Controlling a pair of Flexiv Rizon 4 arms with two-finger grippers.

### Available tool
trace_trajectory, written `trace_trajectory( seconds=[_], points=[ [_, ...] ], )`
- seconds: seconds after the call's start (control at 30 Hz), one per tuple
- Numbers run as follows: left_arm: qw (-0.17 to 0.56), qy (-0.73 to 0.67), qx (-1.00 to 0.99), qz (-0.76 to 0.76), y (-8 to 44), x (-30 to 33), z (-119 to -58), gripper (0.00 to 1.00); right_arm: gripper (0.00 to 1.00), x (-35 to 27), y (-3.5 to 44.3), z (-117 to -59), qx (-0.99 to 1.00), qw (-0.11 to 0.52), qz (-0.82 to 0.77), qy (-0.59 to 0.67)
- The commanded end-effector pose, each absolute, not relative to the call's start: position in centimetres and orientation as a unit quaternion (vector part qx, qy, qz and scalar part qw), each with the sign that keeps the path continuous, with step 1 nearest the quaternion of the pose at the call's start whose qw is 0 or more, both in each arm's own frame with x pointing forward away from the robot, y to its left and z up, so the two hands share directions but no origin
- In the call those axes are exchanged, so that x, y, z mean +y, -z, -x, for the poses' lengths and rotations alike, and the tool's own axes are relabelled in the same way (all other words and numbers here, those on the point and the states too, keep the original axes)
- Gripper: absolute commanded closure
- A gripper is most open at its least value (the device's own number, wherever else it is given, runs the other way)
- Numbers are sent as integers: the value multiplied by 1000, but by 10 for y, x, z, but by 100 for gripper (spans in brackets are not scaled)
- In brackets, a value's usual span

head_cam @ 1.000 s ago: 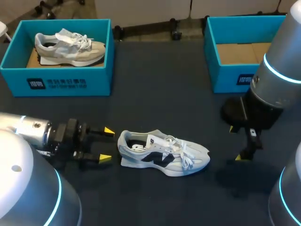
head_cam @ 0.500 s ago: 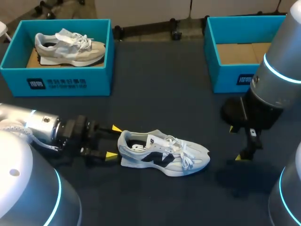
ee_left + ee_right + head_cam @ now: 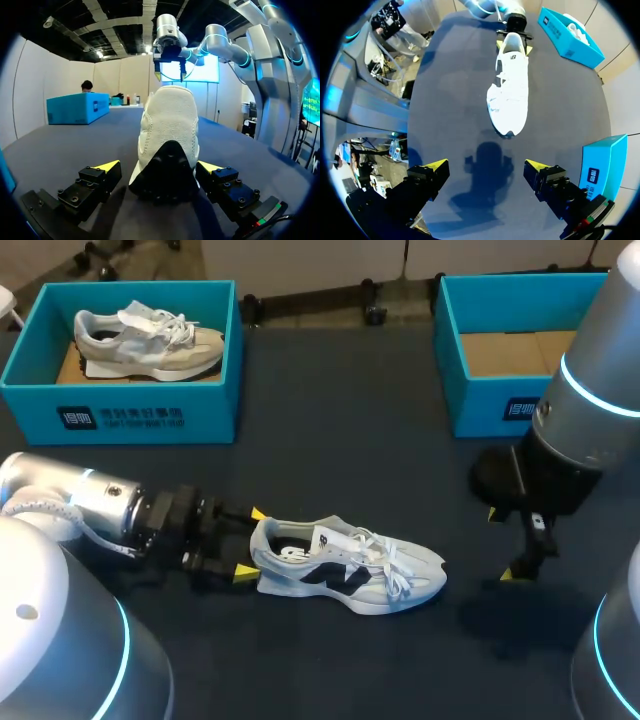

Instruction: Take the shoe out of the shoebox, open the shoe tongue, remove and reinsert the insole, then place the shoe into the shoebox

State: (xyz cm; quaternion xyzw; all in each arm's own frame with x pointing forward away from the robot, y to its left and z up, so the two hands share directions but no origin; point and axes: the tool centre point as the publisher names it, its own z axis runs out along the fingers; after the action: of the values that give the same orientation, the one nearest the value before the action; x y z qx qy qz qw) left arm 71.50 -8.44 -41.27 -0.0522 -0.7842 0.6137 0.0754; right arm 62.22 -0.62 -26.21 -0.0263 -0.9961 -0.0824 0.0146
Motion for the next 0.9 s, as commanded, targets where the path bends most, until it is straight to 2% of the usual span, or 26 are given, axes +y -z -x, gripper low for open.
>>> trace_trajectory(
  seconds=[0.03,0.9],
  points=[
    [81,-614,-783,54,417,-89,-714,0,0,-6,264,-622,-996,14,26,82],
    [90,-616,-780,67,415,-115,-700,0,0,-6,264,-622,-996,14,26,82]
  ],
)
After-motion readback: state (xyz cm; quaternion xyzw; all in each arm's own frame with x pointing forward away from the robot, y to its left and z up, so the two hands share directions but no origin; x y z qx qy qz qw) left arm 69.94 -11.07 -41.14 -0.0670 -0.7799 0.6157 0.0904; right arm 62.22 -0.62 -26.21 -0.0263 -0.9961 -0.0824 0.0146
